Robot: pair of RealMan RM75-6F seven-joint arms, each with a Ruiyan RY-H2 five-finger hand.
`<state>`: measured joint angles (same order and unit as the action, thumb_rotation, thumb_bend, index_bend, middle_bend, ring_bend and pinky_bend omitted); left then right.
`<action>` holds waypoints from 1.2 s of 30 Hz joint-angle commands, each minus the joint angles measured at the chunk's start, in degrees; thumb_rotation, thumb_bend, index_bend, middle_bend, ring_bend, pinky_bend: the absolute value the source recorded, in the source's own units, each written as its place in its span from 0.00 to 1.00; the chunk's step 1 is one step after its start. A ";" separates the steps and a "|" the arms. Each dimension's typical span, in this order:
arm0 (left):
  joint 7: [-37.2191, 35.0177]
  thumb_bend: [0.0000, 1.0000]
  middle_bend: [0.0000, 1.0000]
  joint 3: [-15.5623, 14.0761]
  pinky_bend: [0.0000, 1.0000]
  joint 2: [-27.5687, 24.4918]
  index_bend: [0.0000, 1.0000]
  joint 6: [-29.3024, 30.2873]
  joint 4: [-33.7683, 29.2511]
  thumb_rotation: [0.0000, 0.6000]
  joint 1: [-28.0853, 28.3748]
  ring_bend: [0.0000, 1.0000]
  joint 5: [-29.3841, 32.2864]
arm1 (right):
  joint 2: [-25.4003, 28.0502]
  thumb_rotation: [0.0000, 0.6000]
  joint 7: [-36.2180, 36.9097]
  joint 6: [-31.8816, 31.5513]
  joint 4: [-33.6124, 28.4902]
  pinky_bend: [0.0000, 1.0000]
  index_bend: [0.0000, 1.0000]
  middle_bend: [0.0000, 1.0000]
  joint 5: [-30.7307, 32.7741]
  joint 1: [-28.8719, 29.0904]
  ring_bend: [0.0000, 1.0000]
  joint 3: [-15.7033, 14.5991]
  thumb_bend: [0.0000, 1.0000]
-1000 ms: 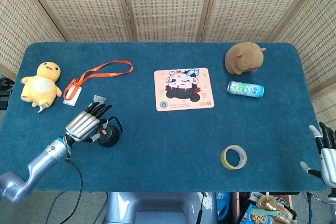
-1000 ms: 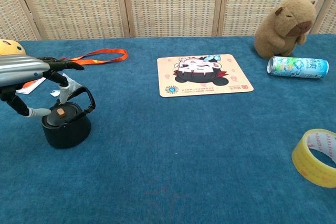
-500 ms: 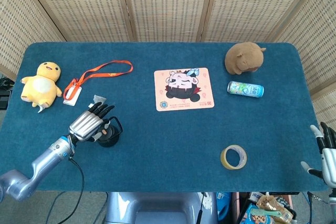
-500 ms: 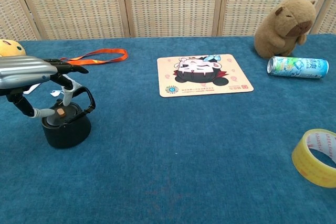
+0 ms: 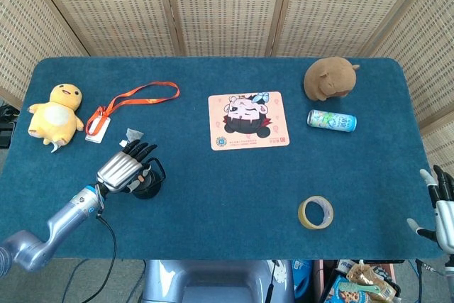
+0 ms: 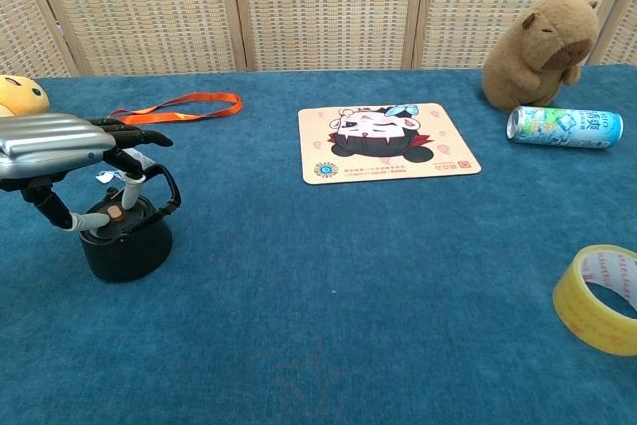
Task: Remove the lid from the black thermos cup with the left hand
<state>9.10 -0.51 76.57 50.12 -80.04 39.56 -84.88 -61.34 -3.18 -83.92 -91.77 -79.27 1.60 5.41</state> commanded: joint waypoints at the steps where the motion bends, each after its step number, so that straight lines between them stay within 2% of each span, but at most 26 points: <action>1: 0.07 0.38 0.00 -0.05 0.00 0.11 0.48 -0.03 0.06 1.00 0.04 0.00 0.02 | 0.00 1.00 0.06 0.10 0.05 0.00 0.00 0.00 0.07 0.03 0.00 0.01 0.00; 10: 0.68 0.44 0.00 0.10 0.00 0.45 0.55 -0.18 0.18 1.00 0.20 0.00 0.60 | 0.10 1.00 0.30 0.18 0.06 0.00 0.00 0.00 0.11 0.04 0.00 0.00 0.00; 19: 0.90 0.45 0.00 0.59 0.00 -0.62 0.57 1.19 -1.73 1.00 0.08 0.00 0.49 | 0.29 1.00 0.56 -0.05 -0.08 0.00 0.00 0.00 -0.05 -0.05 0.00 -0.01 0.00; 29: -1.05 0.45 0.00 1.34 0.00 -7.86 0.57 6.54 -8.20 1.00 -1.70 0.00 -1.18 | 0.36 1.00 0.62 -0.40 -0.25 0.00 0.00 0.00 -0.65 -0.20 0.00 -0.27 0.00; 31: -1.94 0.46 0.00 0.98 0.00 -8.99 0.57 6.94 -7.95 1.00 -2.40 0.00 -1.00 | 0.33 1.00 0.53 -0.44 -0.30 0.00 0.00 0.00 -0.75 -0.21 0.00 -0.31 0.00; 36: -6.59 0.47 0.00 -0.79 0.00 -8.56 0.57 5.98 -1.44 1.00 -4.57 0.00 0.47 | 0.25 1.00 0.42 -0.53 -0.40 0.00 0.00 0.00 -0.93 -0.24 0.00 -0.41 0.00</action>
<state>4.81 -0.38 67.57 56.53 -84.52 36.12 -85.11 -61.09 -2.76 -84.45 -92.18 -80.20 1.36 5.00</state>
